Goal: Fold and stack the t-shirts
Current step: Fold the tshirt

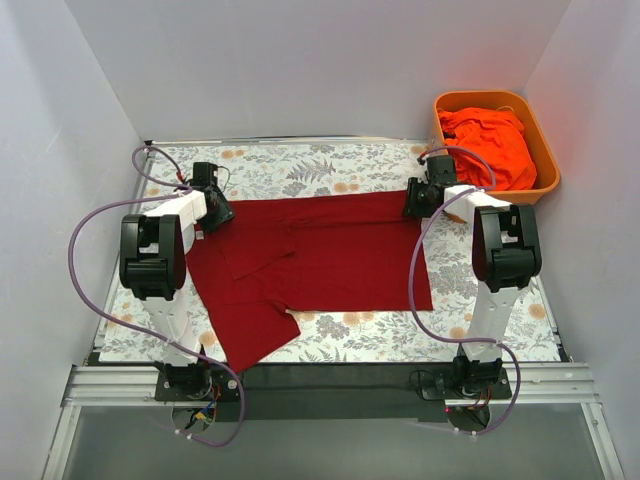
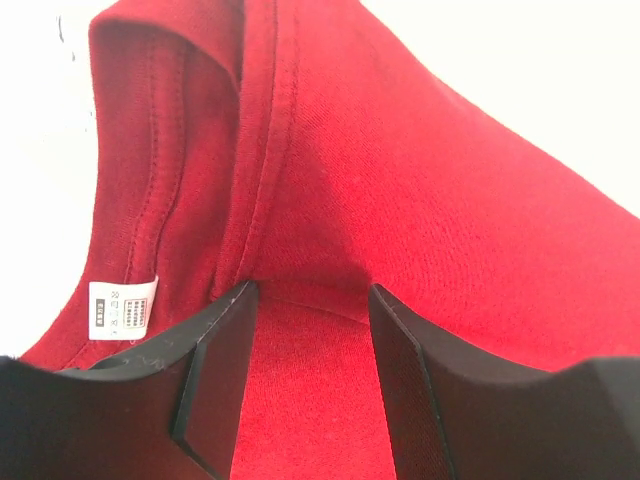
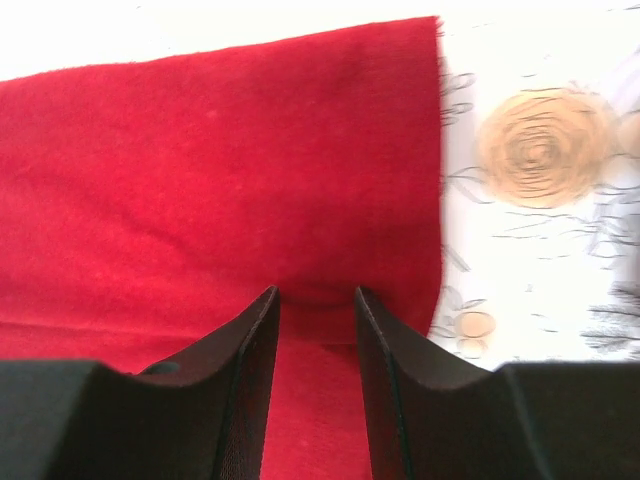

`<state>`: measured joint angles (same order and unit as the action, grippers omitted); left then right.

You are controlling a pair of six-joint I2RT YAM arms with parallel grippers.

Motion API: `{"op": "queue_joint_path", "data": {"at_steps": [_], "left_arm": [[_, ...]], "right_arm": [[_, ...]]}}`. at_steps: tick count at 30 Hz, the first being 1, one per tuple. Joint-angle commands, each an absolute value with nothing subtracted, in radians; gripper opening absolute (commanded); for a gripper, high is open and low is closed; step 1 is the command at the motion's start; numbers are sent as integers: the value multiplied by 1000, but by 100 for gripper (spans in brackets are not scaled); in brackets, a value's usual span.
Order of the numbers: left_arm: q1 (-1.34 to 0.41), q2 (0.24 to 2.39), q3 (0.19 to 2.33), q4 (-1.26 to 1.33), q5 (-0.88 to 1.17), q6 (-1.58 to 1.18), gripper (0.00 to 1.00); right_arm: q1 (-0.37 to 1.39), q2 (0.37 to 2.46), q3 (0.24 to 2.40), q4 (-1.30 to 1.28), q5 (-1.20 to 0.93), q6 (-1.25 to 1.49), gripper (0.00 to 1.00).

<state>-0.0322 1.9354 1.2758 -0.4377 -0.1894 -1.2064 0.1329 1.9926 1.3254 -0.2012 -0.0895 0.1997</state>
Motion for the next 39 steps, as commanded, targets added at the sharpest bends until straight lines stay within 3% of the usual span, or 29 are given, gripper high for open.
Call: {"op": "queue_joint_path", "data": {"at_steps": [1,6,11,16,22,29,39], "left_arm": [[-2,1997,1311,-459,-233,-1161,46],[-5,1947,1309,-465,-177,-1154,53],[-47,1821,1289,-491,-155,-1138,67],[-71,1611,1171,-525,-141,-1178,70],[-72,1311,959,-630,-186,-1244,70],[-72,1086,755,-775,-233,-1477,60],[-74,1107,647,-784,-293,-1600,59]], "right_arm": [[94,1999,1304,-204,-18,184,37],[106,1970,1313,-206,-80,170,37],[143,1895,1304,-209,-103,186,39],[181,1775,1229,-213,-121,219,44],[213,1589,1065,-229,-152,277,51],[229,1385,875,-327,-83,278,54],[229,1224,721,-402,-15,262,56]]}}
